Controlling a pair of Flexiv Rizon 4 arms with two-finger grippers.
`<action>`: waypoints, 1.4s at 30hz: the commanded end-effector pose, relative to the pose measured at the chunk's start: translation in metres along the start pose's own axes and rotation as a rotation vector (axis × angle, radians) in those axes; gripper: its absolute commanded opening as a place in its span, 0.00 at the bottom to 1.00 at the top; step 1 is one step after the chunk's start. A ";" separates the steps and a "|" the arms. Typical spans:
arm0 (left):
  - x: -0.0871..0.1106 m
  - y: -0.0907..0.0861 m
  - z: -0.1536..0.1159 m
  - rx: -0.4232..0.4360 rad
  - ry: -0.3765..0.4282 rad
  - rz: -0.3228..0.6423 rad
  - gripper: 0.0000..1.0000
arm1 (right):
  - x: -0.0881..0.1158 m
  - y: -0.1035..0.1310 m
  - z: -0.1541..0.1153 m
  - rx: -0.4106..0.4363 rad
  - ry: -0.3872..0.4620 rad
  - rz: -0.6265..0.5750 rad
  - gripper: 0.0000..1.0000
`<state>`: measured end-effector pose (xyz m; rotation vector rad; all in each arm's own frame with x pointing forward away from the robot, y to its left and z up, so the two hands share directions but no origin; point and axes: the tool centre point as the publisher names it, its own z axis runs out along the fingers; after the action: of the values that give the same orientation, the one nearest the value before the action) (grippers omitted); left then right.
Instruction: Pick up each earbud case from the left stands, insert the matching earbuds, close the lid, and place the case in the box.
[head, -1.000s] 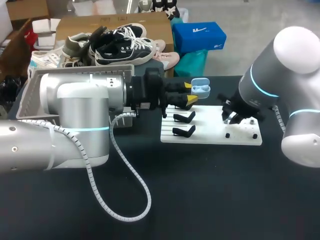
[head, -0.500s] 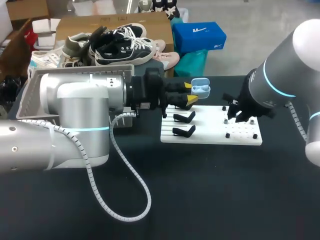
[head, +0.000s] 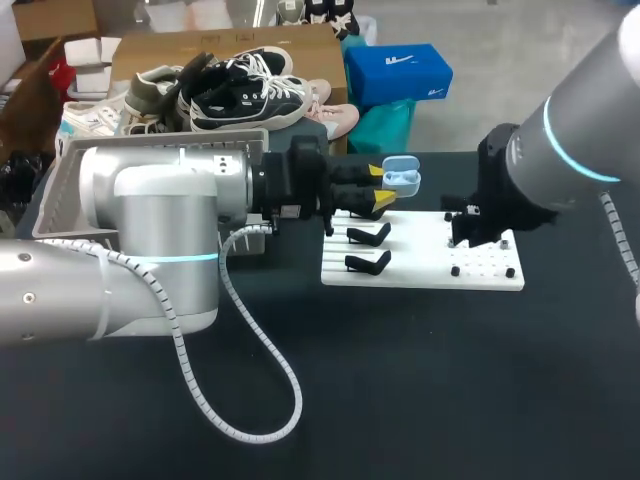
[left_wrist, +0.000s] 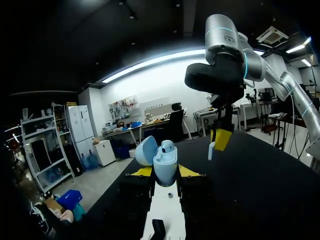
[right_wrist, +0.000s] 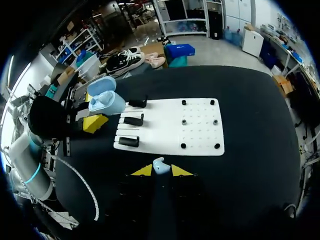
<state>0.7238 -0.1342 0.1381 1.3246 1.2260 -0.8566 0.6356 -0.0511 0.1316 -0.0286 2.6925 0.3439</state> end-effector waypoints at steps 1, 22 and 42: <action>0.000 -0.001 0.000 -0.007 -0.002 0.002 0.00 | 0.001 0.003 -0.029 -0.035 0.059 -0.091 0.00; 0.000 -0.001 0.000 -0.007 -0.002 0.002 0.00 | -0.043 0.073 -0.061 -0.053 0.086 -0.485 0.00; 0.000 -0.001 0.000 -0.007 -0.002 0.002 0.00 | -0.087 0.090 -0.026 -0.037 0.083 -0.639 0.00</action>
<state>0.7237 -0.1343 0.1381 1.3243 1.2262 -0.8566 0.6895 0.0230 0.2136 -0.8919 2.5548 0.1917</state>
